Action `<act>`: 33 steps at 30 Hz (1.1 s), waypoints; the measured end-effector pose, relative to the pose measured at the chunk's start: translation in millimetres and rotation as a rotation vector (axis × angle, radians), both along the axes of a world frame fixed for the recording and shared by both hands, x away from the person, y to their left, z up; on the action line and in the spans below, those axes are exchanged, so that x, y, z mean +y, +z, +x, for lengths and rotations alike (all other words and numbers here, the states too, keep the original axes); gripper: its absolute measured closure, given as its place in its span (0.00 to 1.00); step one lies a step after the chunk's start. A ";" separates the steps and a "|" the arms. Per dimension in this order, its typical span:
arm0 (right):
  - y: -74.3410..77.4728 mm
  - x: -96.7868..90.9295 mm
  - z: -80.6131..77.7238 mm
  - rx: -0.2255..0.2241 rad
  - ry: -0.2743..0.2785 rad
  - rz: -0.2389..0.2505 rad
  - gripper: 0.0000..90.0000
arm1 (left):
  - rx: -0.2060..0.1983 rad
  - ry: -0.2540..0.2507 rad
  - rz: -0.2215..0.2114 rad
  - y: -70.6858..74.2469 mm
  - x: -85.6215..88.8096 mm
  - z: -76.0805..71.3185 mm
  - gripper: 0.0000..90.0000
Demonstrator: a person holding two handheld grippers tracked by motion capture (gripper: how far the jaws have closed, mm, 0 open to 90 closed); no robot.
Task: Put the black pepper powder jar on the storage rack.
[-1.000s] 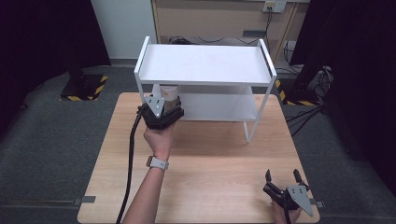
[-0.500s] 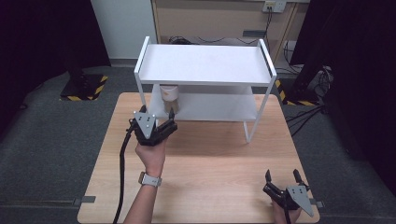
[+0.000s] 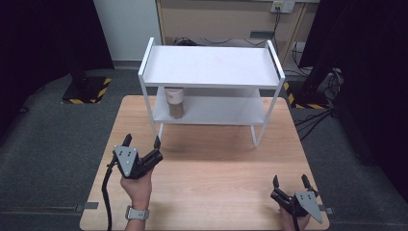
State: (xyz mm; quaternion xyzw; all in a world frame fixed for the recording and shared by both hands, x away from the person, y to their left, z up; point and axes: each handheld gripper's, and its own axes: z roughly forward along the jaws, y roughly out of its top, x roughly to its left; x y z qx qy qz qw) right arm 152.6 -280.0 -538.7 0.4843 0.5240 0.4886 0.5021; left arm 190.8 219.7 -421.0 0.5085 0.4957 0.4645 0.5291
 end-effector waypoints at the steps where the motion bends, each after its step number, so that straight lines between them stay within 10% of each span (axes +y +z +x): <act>1: 0.1 -0.1 0.0 0.001 0.001 -0.002 0.03 | 0.004 0.007 -0.004 -8.2 4.9 -4.1 0.11; 10: 0.1 0.0 0.2 0.001 0.003 -0.006 0.03 | -0.041 0.028 0.061 -45.2 18.2 -18.2 0.12; 33: 0.8 1.0 0.6 0.007 0.004 -0.018 0.03 | 0.018 0.033 0.092 -109.5 44.0 -24.6 0.11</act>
